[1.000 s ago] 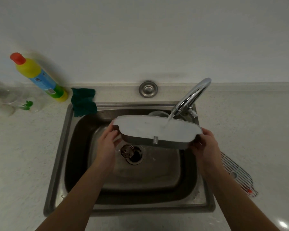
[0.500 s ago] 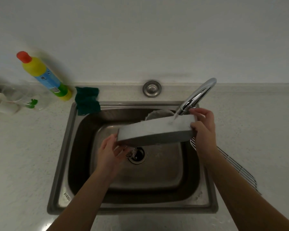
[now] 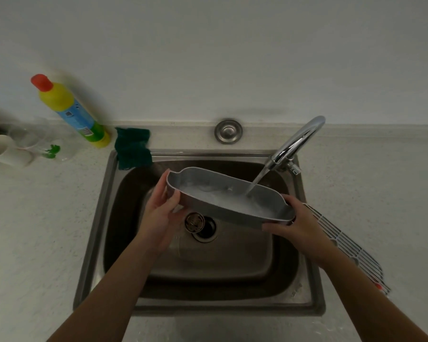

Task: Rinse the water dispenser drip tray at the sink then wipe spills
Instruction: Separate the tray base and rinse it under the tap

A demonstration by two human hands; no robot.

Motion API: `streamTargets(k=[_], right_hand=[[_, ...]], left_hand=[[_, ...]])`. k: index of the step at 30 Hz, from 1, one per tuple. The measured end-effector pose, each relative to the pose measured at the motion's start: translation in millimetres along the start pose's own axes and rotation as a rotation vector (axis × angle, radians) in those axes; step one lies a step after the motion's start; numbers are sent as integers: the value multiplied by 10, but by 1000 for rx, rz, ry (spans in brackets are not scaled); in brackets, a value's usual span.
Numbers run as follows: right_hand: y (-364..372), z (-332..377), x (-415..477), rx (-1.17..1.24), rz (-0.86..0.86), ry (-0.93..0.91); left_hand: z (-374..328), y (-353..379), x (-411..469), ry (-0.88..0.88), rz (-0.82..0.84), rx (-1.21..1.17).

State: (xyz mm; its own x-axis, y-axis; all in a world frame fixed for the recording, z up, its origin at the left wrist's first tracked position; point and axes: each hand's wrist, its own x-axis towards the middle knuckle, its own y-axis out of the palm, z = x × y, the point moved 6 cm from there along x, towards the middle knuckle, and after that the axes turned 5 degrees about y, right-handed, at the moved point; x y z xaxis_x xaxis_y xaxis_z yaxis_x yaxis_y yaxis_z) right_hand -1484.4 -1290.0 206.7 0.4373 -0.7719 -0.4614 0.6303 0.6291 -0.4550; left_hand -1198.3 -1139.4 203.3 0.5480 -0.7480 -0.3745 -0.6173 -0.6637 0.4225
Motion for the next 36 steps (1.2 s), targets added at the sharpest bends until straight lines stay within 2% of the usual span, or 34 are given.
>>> streamTargets(k=[4, 8, 11, 15, 18, 22, 26, 31, 36], right_hand=[[-59, 204, 47, -83, -58, -152], [-130, 466, 54, -84, -83, -290], [-167, 576, 58, -107, -103, -317], [-136, 566, 38, -107, -113, -318], [-31, 464, 45, -141, -88, -275], [90, 332, 105, -240, 61, -232], [-55, 262, 178, -406, 19, -220], [-245, 391, 346, -504, -82, -225], [-191, 417, 415, -655, -33, -258]], left_hand=[[150, 33, -72, -100, 59, -66], [307, -19, -106, -140, -40, -208], [445, 9, -118, -237, -110, -261], [486, 108, -122, -256, -88, -236], [395, 85, -36, -160, -94, -154], [116, 21, 43, -2, -158, -101], [-229, -5, 100, 136, -152, 66], [-728, 236, 36, 438, 26, 431], [-866, 456, -76, 640, 234, 830]])
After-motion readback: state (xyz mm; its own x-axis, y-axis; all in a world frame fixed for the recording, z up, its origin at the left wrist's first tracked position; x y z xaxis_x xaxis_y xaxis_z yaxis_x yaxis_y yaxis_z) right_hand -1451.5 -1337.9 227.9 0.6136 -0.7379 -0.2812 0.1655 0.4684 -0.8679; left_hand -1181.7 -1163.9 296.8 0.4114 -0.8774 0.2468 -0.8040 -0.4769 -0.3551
